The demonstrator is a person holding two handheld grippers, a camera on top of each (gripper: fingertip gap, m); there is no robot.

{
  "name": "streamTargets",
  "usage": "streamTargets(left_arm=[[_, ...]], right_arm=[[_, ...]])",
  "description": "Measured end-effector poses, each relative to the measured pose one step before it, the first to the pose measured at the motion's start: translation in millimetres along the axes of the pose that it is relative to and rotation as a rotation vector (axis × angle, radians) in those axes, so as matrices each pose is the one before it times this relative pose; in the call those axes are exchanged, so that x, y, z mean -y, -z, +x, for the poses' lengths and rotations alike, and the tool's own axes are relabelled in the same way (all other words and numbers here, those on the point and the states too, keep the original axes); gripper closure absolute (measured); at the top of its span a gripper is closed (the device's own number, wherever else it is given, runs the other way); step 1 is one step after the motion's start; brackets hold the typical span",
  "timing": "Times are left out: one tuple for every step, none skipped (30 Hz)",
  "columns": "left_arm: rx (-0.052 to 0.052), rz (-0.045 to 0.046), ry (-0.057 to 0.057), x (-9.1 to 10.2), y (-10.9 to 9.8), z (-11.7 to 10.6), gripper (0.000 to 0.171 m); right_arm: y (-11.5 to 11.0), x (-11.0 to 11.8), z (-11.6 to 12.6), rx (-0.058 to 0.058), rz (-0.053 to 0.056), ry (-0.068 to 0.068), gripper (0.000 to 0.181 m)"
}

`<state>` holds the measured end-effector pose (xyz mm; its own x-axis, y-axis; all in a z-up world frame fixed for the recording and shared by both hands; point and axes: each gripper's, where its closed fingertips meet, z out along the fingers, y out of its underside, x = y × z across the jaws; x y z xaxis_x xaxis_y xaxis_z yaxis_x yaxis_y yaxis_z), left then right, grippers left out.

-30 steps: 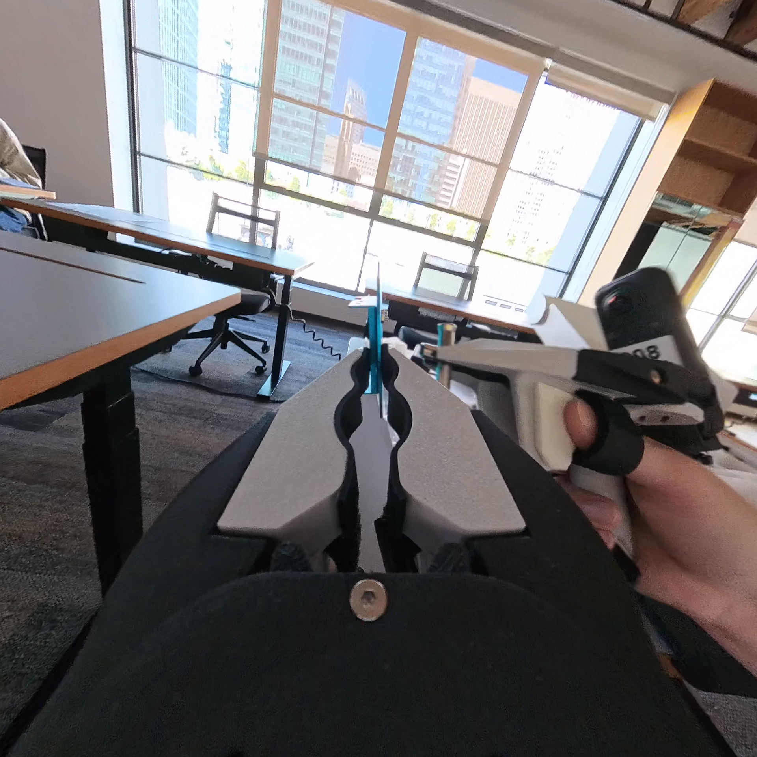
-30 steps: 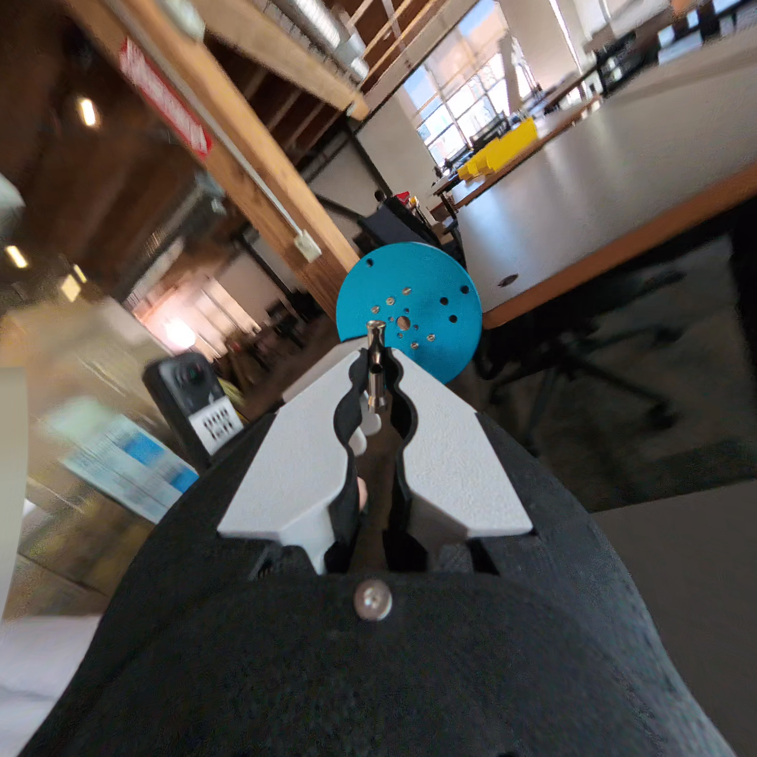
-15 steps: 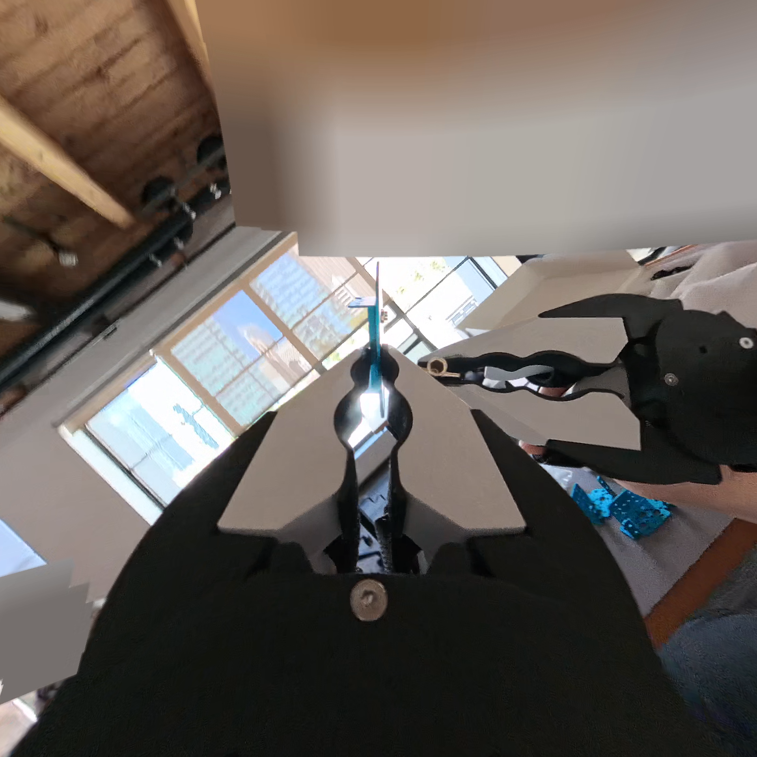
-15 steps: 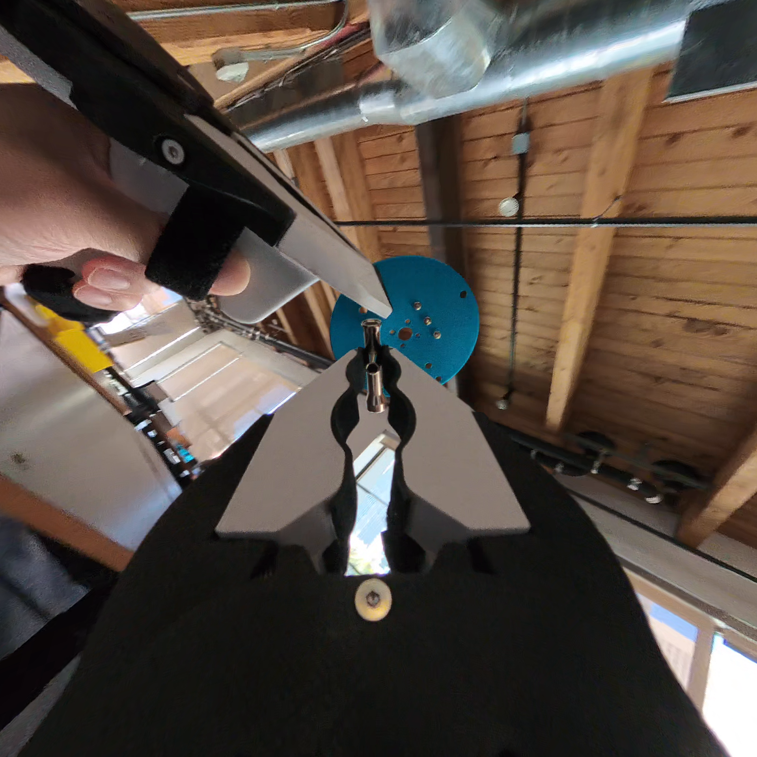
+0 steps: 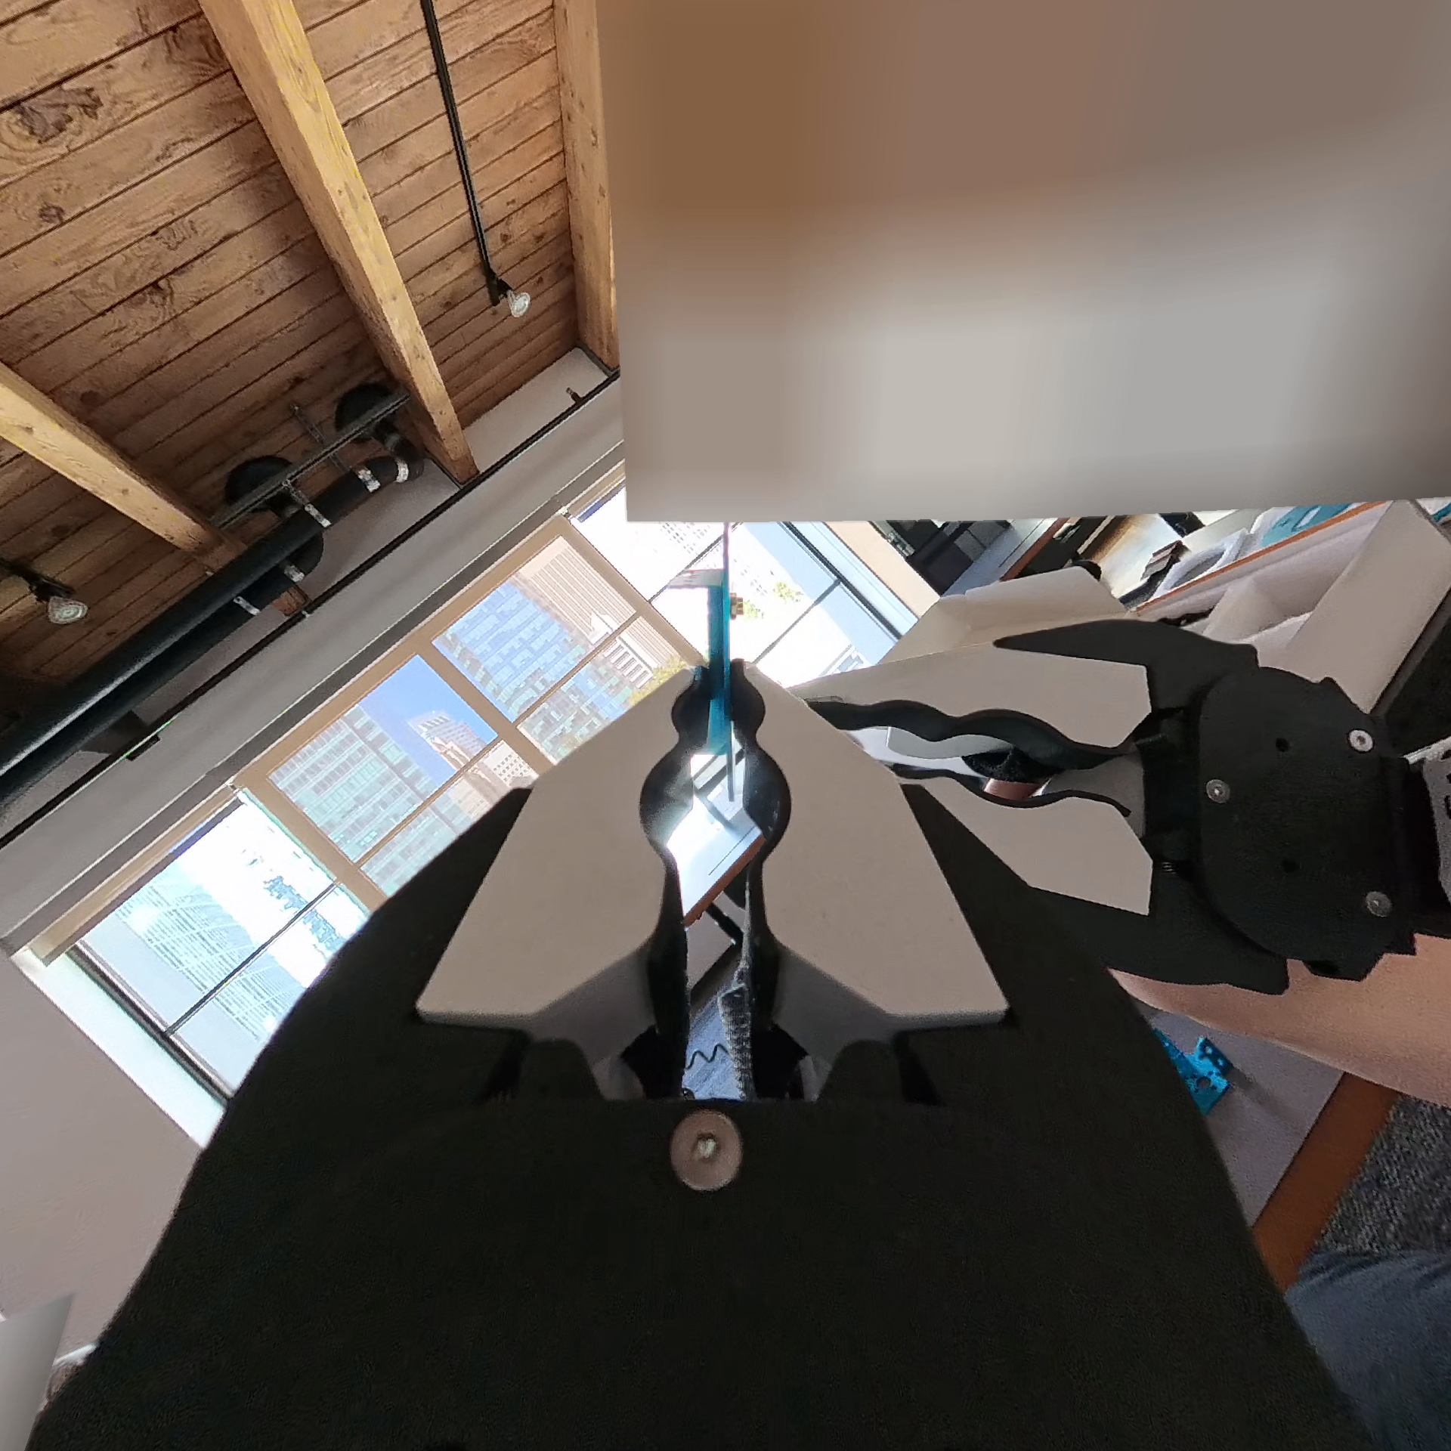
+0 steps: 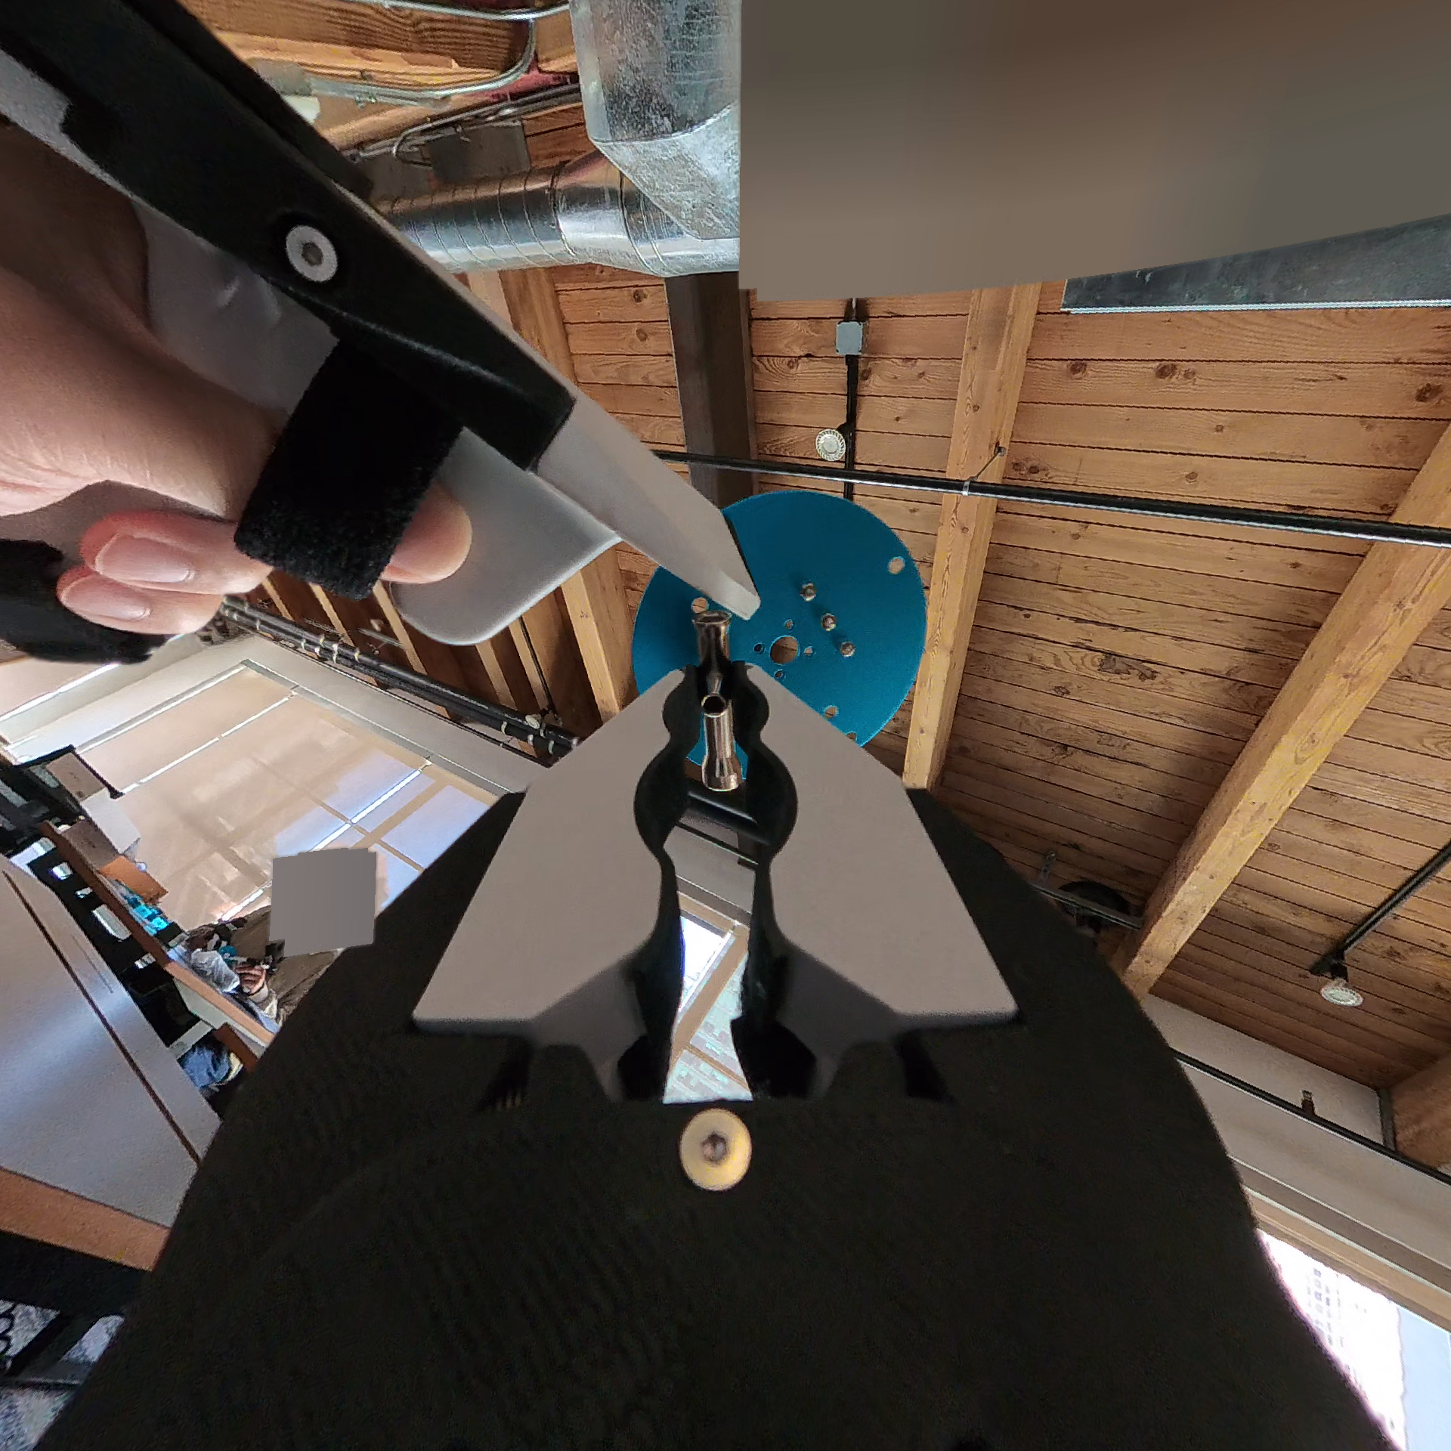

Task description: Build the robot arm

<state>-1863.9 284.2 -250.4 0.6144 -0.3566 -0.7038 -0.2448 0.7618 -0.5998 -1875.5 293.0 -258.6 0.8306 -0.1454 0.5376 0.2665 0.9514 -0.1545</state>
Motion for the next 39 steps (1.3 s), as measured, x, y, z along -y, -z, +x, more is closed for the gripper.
streamTargets(left_arm=[[-0.0042,0.0017,0.0106,-0.05,-0.63,0.5,0.168],[-0.0012,0.00287,0.0124,-0.21,-0.57,-0.15,0.168],[-0.0008,0.01212,0.0103,0.94,-0.03,0.14,0.168],[-0.0002,0.00546,0.01,0.13,-0.18,-0.11,0.169],[0.0002,-0.00113,0.006,-0.87,-0.22,-0.38,0.169],[-0.0002,0.00103,0.0013,-0.93,0.31,-0.36,0.168],[-0.0031,0.00696,0.0048,-0.23,0.69,0.0,0.168],[-0.0044,0.00875,0.0072,0.35,0.81,0.23,0.168],[-0.002,0.00769,0.0034,0.5,0.71,0.28,0.168],[0.0005,0.00652,-0.0009,0.56,0.66,0.37,0.168],[0.0021,0.00633,-0.0029,0.86,0.43,0.44,0.168],[0.004,0.0038,0.0016,0.53,0.14,0.05,0.168],[0.004,0.00209,0.0103,0.23,-0.17,-0.17,0.168],[0.0026,-0.0011,0.0202,-0.1,-0.36,-0.44,0.168],[-0.0012,-0.0002,0.0229,0.03,-0.02,-0.33,0.168],[-0.0027,-0.00286,0.0148,-0.37,0.3,-0.05,0.168],[-0.0008,-0.00621,-0.0033,-0.94,0.65,-0.02,0.168],[0.0017,-0.00568,-0.0131,-1.07,0.73,0.24,0.168],[0.0047,-0.00219,-0.0187,-0.45,0.73,0.33,0.168],[0.0073,0.00096,-0.0276,-0.06,0.69,0.52,0.168],[0.0073,0.00391,-0.0248,0.34,0.27,0.47,0.168],[0.0027,0.01209,-0.0069,1.69,0.31,0.5,0.168],[-0.0018,0.0162,0.0111,2.55,0.27,0.22,0.168],[-0.001,0.0153,0.011,2.34,0.0,0.22,0.168],[0.0037,0.00877,0.0103,1.65,-0.51,-0.24,0.168],[0.0097,-0.00038,0.0123,0.78,-1.12,-0.29,0.168],[0.0125,-0.00432,0.0057,0.39,-1.06,-0.19,0.168],[0.0085,-0.00355,0.0061,0.48,-0.62,0.36,0.168],[-0.0009,0.00081,0.0109,0.85,0.14,0.98,0.168],[-0.0043,-0.00397,0.0134,-0.27,-0.07,0.97,0.168],[-0.0026,-0.00924,0.0111,-1.38,-0.27,0.28,0.168],[-0.0042,-0.00494,0.0026,-0.91,-0.14,0.57,0.167],[-0.0043,-0.00072,-0.0065,-0.45,0.02,0.77,0.167],[-0.0022,-0.00302,-0.0072,-0.65,0.0,0.2,0.167],[-0.0005,-0.00151,-0.0098,-0.37,0.18,-0.2,0.167],[0.0016,0.00524,-0.0086,0.82,0.29,-0.09,0.167],[0.001,0.00877,0.0098,1.44,0.02,0.14,0.167],[0.0021,0.00954,0.0224,1.32,-0.55,0.02,0.167],[0.0055,0.00618,0.0167,0.36,-0.44,-0.3,0.167]], right_arm=[[0.18,-1.02,2.22,-0.0084,-0.0095,0.0008,0.175],[0.21,-0.16,0.66,0.0018,-0.0046,-0.0039,0.175],[0.06,0.09,-0.01,0.0042,-0.0023,-0.0065,0.175],[-0.08,-0.4,-0.18,0.0021,-0.0063,0.0019,0.175],[-0.39,-0.86,-0.22,0.0049,-0.0101,0.0067,0.175],[-0.67,-0.98,-0.38,0.0104,-0.0123,-0.003,0.175],[-0.33,-0.39,-0.1,0.0103,-0.0099,-0.0135,0.175],[0.17,0.6,0.35,0.0056,-0.005,-0.0141,0.175],[0.23,0.64,0.42,0.0034,-0.007,-0.0108,0.175],[0.27,0.65,0.08,0.0067,-0.0085,-0.019,0.175],[0.22,0.76,0.24,0.0075,-0.0038,-0.0339,0.175],[0.13,0.41,0.15,0.0078,-0.0046,-0.0274,0.175],[-0.02,0.39,0.38,0.0012,-0.0013,0.0065,0.175],[-0.34,-0.31,0.16,-0.0026,-0.0039,0.0337,0.175],[0.06,0.05,0.04,-0.0051,0.001,0.0426,0.175],[0.11,-0.06,-0.54,0.0028,0.0015,0.0294,0.175],[0.27,-0.45,-0.83,0.0149,-0.0032,0.0075,0.174],[0.17,-0.59,-1.13,0.0212,-0.0073,-0.003,0.174],[0.11,-0.18,-0.94,0.0203,-0.0073,-0.0144,0.174],[-0.04,-0.23,-0.44,0.0173,-0.0101,-0.0367,0.175],[-0.12,-0.5,-0.03,0.016,-0.016,-0.0618,0.175],[0.41,1.16,0.62,0.0077,-0.0072,-0.0577,0.175],[0.48,2.05,1.15,0.0027,0.0036,-0.0441,0.175],[0.41,1.93,1.27,0.0084,0.0064,-0.0591,0.175],[0.31,2.0,1.32,0.0031,0.0071,-0.0397,0.175],[-0.16,0.62,1.32,-0.0104,0.0026,0.0263,0.175],[-0.31,0.05,0.78,-0.0219,0.0043,0.0897,0.174],[0.37,0.5,0.17,-0.0221,0.0096,0.0986,0.175],[0.9,0.75,0.11,-0.0137,0.0179,0.0677,0.175],[0.83,-0.21,-0.1,0.0025,0.01,0.0141,0.175],[0.35,-1.29,-0.47,0.0149,-0.0017,-0.0126,0.175],[0.32,-0.98,-0.36,0.0117,-0.0005,-0.0126,0.174],[0.32,-0.7,-0.37,0.0093,-0.0013,-0.0164,0.175],[0.1,-0.8,-0.46,0.0127,-0.0071,-0.0281,0.175],[-0.03,-0.65,-0.41,0.0149,-0.0106,-0.0442,0.175],[-0.06,0.38,0.04,0.0099,-0.0063,-0.0587,0.175],[0.02,1.23,0.33,0.004,-0.0007,-0.0585,0.175],[0.0,1.2,0.77,-0.0023,0.0011,-0.0435,0.175],[-0.32,0.16,0.55,-0.0041,-0.0041,-0.0169,0.175]])
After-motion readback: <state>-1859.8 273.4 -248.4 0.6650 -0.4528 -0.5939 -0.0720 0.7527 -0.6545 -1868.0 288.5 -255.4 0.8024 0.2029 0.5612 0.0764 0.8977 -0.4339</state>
